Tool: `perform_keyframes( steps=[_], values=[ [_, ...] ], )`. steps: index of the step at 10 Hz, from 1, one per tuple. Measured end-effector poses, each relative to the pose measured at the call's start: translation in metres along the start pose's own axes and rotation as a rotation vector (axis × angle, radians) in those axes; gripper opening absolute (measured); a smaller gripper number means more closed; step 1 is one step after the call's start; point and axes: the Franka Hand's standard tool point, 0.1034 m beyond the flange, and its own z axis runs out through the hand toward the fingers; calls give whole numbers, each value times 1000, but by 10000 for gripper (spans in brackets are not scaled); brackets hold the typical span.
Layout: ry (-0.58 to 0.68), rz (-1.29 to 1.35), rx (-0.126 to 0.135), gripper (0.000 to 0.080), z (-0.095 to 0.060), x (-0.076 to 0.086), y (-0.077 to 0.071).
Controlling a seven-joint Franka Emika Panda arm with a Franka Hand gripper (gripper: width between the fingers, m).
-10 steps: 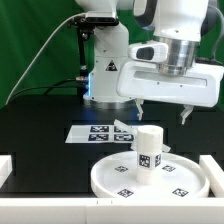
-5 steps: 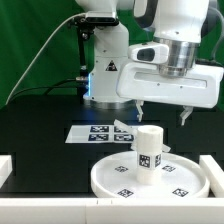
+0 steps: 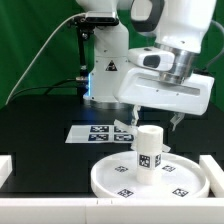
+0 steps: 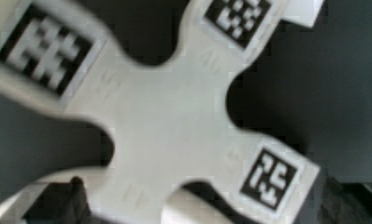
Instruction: Assemble round table
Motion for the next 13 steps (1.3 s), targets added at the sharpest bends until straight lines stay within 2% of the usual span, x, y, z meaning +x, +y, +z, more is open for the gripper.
perform_keyframes(
  steps=[3, 5, 6, 11, 13],
  values=[
    [3, -19, -7, 648, 0, 0, 1],
    [18, -91, -56, 648, -4, 2, 3],
    [51, -128, -73, 648, -8, 6, -4],
    [62, -125, -66, 648, -6, 7, -3],
    [105, -150, -75, 648, 2, 7, -3]
  ],
)
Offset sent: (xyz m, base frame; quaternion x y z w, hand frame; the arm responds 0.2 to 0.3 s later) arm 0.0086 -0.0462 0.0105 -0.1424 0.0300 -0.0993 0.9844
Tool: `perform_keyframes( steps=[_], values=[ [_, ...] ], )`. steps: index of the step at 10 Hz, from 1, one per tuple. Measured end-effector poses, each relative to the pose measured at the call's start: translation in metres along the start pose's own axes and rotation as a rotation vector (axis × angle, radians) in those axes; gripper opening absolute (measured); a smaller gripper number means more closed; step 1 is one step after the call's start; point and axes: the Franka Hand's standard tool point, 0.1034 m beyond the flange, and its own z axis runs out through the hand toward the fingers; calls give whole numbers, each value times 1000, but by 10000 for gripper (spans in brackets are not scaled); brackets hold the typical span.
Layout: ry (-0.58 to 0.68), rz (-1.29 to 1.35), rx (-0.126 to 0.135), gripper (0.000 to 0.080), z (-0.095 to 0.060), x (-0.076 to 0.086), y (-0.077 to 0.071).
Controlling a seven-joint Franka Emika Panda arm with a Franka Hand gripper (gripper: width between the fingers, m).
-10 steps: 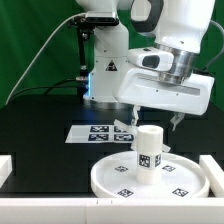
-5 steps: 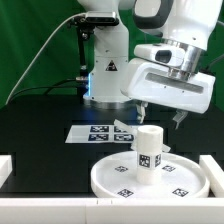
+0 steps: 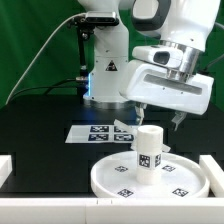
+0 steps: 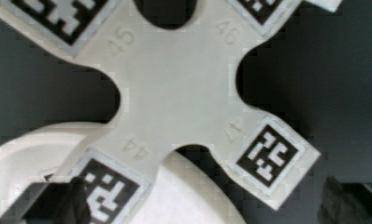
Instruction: Assemble round table
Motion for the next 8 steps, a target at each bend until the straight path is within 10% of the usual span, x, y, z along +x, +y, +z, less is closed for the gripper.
perform_keyframes(
  steps=[8],
  values=[
    [45, 3, -23, 648, 9, 1, -11]
  ],
)
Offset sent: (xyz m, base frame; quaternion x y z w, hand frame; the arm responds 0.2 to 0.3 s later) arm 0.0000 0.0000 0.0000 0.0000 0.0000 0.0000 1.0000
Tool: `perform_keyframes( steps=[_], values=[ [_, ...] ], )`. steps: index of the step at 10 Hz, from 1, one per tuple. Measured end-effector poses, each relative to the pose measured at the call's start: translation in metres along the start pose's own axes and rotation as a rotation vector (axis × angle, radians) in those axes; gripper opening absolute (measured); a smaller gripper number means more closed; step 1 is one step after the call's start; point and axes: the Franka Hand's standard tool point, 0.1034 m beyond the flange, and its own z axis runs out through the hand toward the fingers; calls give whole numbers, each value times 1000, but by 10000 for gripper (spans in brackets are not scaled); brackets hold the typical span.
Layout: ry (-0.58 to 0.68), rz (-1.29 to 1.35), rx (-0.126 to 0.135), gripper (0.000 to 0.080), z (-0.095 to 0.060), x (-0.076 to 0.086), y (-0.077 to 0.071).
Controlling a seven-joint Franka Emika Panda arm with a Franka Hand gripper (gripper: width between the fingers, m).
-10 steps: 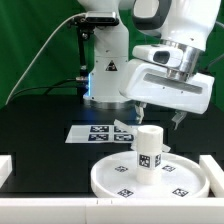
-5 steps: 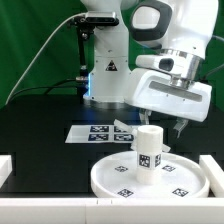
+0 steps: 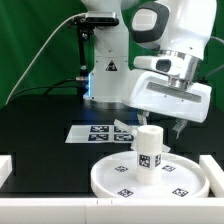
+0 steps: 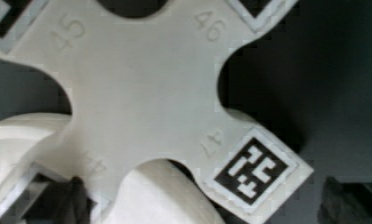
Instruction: Assemble round table
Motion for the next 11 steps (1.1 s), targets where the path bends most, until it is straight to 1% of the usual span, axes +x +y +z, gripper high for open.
perform_keyframes(
  steps=[1, 2, 3, 4, 5, 9, 11],
  values=[
    [-38, 15, -17, 648, -1, -5, -1],
    [-59, 38, -28, 648, -4, -7, 2],
    [-63, 45, -40, 648, -9, -6, 4],
    [-53, 49, -46, 648, -9, -7, 6],
    [-47, 52, -46, 648, -7, -11, 8],
    [-47, 51, -47, 648, -6, -10, 8],
    [-48, 175, -61, 648, 4, -19, 19]
  ],
)
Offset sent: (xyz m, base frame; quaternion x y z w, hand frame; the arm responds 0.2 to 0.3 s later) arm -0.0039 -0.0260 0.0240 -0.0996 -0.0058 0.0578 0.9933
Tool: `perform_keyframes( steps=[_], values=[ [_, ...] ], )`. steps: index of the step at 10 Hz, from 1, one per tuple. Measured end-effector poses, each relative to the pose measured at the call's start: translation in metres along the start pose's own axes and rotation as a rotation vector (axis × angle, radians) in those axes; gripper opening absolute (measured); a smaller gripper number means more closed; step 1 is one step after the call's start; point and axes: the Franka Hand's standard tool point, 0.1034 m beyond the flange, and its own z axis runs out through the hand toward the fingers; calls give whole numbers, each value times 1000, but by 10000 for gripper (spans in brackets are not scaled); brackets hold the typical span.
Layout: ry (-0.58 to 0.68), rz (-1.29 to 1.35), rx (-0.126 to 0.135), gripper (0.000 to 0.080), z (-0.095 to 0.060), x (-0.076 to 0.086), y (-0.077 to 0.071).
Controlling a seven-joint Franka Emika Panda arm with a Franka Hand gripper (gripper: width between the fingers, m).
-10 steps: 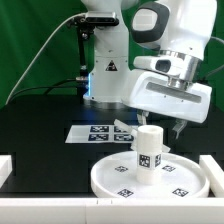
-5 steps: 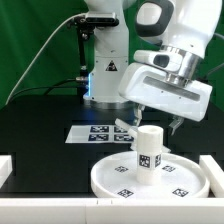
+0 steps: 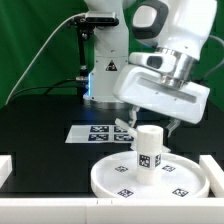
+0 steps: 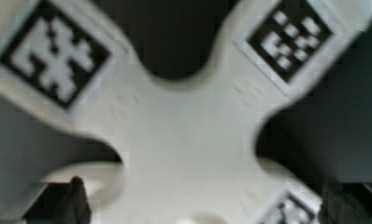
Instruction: Assemble round table
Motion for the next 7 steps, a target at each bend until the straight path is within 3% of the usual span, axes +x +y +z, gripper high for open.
perform_keyframes(
  steps=[3, 7],
  values=[
    [26, 91, 16, 648, 4, -4, 6],
    [28, 72, 16, 648, 4, -2, 4]
  ],
)
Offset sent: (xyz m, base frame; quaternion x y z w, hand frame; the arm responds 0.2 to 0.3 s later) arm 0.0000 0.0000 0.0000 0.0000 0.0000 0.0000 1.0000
